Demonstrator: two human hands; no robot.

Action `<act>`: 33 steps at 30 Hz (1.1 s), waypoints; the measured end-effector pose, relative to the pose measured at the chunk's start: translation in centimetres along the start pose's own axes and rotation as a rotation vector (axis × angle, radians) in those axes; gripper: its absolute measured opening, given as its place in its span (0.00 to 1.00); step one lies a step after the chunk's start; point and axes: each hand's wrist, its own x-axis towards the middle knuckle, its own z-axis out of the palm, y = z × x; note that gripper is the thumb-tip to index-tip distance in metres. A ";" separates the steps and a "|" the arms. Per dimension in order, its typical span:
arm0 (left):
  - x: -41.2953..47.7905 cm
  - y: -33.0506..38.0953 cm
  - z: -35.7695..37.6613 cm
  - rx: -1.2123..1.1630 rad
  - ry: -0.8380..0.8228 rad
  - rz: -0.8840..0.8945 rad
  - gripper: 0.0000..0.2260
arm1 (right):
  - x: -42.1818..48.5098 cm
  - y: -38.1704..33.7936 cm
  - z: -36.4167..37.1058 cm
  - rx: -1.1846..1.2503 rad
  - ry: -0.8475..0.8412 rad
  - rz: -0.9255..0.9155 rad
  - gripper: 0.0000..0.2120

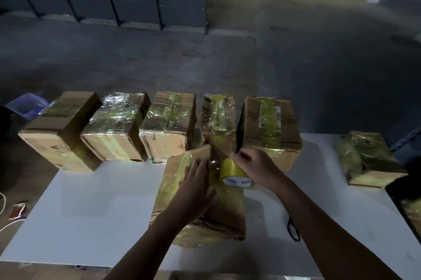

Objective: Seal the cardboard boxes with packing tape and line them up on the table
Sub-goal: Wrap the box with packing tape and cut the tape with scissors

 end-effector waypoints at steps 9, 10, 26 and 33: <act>-1.7 -3.3 -3.3 -0.287 0.098 -0.029 0.28 | 2.3 -4.8 2.8 -0.048 -0.020 -0.097 0.16; -1.8 -3.4 -3.4 -0.317 0.096 -0.042 0.28 | 2.5 -5.1 3.0 -0.060 -0.011 -0.106 0.16; -2.4 -7.1 -0.2 -0.417 0.160 0.043 0.26 | 2.5 -5.5 6.5 -0.003 -0.024 -0.029 0.18; -1.6 -9.1 -0.8 0.170 0.031 0.095 0.30 | 2.5 -4.5 6.5 0.034 0.012 0.047 0.25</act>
